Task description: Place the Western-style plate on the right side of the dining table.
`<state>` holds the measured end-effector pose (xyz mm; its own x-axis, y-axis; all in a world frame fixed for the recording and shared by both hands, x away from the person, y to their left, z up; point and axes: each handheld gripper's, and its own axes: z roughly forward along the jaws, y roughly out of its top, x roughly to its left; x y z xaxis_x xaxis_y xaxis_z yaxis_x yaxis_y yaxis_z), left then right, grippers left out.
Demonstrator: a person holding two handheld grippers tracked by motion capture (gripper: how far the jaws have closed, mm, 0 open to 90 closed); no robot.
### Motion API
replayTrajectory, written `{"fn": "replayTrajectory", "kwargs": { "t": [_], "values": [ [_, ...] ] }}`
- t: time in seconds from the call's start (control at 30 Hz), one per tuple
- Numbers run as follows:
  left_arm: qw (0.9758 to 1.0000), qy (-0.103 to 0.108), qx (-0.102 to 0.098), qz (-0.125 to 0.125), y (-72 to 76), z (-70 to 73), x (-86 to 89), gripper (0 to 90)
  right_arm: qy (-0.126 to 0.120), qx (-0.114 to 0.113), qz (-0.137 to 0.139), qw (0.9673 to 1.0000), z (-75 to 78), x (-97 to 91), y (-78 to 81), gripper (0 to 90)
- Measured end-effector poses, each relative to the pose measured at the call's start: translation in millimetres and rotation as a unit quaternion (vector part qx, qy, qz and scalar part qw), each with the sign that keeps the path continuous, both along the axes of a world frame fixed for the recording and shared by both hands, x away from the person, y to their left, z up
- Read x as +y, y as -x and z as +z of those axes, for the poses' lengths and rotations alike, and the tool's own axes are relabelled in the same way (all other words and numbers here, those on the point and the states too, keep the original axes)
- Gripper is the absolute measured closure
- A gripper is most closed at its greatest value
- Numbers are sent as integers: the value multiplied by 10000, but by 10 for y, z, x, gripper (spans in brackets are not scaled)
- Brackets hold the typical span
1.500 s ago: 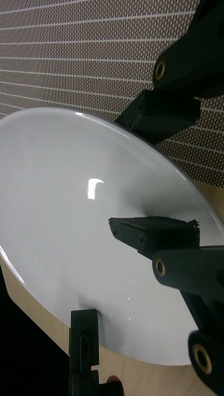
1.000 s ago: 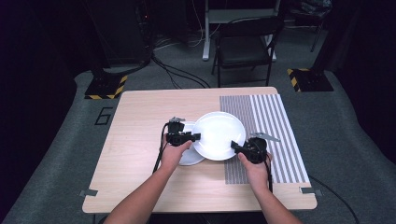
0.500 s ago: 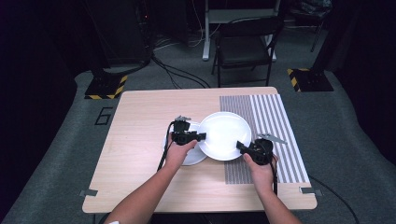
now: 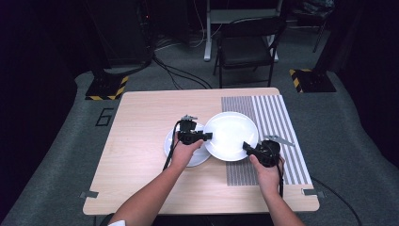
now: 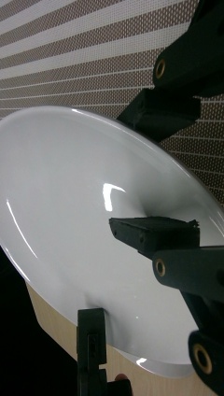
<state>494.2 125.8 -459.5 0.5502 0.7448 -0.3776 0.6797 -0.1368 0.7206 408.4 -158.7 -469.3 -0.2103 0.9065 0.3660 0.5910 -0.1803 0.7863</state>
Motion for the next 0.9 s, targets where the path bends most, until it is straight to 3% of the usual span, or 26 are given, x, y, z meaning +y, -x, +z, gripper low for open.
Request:
{"fn": "replayTrajectory", "kwargs": {
  "t": [0.9],
  "values": [
    [9998,23,-42,-185,-53,37,-203,587,-51,-56,-236,9997,25,-184,34,517]
  ]
}}
